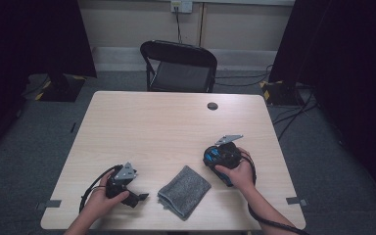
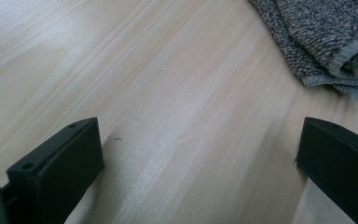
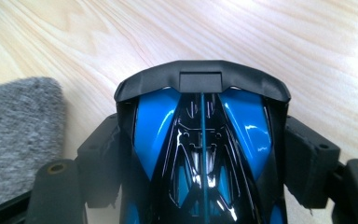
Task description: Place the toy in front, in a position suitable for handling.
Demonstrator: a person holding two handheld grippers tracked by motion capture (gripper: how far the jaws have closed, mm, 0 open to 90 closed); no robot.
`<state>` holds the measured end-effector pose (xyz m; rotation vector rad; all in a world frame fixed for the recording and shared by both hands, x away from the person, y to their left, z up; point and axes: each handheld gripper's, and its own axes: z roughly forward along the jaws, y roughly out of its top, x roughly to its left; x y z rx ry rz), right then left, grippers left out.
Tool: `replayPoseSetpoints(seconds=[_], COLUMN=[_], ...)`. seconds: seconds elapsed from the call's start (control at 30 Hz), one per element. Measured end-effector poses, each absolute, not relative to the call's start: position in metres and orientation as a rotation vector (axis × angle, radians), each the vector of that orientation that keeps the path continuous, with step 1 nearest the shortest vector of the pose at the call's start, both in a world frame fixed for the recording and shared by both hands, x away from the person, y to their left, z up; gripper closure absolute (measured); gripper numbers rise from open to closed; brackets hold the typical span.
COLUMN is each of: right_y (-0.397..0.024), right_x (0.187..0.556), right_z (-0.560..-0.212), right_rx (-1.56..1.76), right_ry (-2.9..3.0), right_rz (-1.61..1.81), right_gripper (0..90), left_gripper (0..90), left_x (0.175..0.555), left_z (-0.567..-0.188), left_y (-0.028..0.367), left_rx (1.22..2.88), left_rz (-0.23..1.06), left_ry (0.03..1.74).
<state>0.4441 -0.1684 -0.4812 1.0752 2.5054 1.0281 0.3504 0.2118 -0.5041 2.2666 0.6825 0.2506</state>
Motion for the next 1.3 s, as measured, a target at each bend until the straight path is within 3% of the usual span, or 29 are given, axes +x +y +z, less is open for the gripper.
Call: replayPoseSetpoints(seconds=[0.8, 1.3], right_y=[-0.171, -0.131], right_x=[0.455, 0.49], right_z=[-0.44, -0.438], right_rx=[1.054, 0.999], right_ry=[2.477, 2.508], right_rz=[1.084, 1.031], right_gripper=[25.8, 25.8], left_gripper=[0.0, 0.0], left_x=[0.35, 0.35], left_z=[-0.504, -0.504], left_y=[0.212, 0.212], left_rx=[2.266, 2.265], left_rz=[0.251, 0.25], left_ry=[0.683, 0.684])
